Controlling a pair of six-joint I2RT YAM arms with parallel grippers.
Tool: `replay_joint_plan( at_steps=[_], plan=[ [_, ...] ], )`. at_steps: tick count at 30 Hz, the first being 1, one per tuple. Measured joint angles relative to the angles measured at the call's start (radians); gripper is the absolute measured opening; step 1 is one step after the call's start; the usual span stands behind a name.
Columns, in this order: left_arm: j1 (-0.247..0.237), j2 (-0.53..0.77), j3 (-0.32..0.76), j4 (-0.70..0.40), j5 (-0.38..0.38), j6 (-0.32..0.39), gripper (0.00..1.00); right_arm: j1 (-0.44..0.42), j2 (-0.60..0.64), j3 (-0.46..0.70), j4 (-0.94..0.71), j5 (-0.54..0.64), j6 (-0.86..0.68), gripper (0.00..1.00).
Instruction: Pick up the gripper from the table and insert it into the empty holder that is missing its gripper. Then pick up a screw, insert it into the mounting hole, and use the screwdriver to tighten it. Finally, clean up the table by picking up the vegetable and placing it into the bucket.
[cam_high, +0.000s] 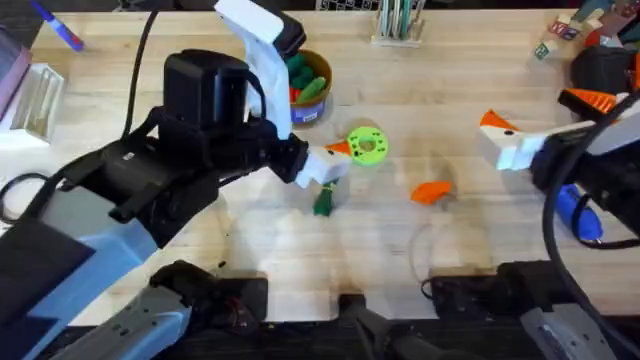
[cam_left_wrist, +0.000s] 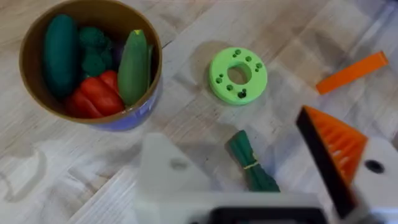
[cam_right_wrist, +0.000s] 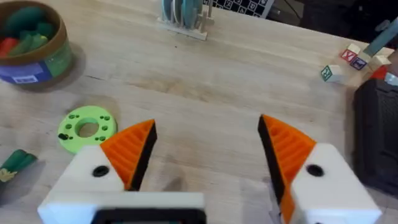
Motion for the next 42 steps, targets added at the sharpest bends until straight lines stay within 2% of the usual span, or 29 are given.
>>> replay_joint_plan(
  at_steps=[2, 3, 6, 7, 10, 13, 17, 21, 27, 31, 34, 42],
  plan=[
    [0.0, 0.0, 0.0, 0.005, 0.0, 0.001, 0.563, 0.0, 0.0, 0.0, 0.0, 0.0, 0.0, 0.992],
    [0.0, 0.0, 0.0, 0.012, -0.001, 0.008, 0.461, 0.0, 0.0, 0.0, 0.0, 0.0, 0.0, 0.992],
    [0.0, 0.0, 0.0, 0.029, 0.0, 0.01, 0.914, 0.0, 0.0, 0.0, 0.0, 0.0, 0.0, 0.991],
    [0.0, 0.0, 0.0, 0.024, -0.001, 0.008, 0.968, 0.0, 0.0, 0.0, 0.0, 0.0, 0.0, 0.991],
    [0.0, -0.006, 0.0, 0.017, -0.001, 0.008, 0.984, 0.0, 0.0, 0.0, 0.0, 0.0, 0.0, 0.991],
    [0.0, -0.083, -0.016, 0.023, -0.012, 0.008, 0.985, 0.0, 0.0, 0.0, 0.0, 0.0, 0.0, 0.991],
    [0.0, -0.336, -0.093, 0.051, -0.053, 0.009, 0.985, 0.0, 0.0, 0.0, 0.0, 0.0, 0.0, 0.991],
    [0.0, -0.626, -0.214, 0.066, -0.075, 0.011, 0.985, 0.0, 0.0, 0.0, 0.0, 0.0, 0.0, 0.991],
    [0.0, -0.885, -0.435, 0.162, -0.087, 0.01, 0.985, 0.0, 0.0, 0.0, 0.0, 0.0, 0.0, 0.991],
    [0.0, -0.951, -0.56, 0.316, -0.083, 0.01, 0.986, 0.0, 0.0, 0.0, 0.0, 0.0, 0.0, 0.991],
    [-0.002, -0.952, -0.594, 0.312, -0.057, 0.01, 0.985, 0.0, 0.0, 0.0, 0.0, 0.0, 0.0, 0.992],
    [-0.009, -0.952, -0.594, 0.254, -0.015, 0.01, 0.986, 0.0, 0.0, 0.0, 0.0, 0.0, 0.0, 0.99]
  ],
)
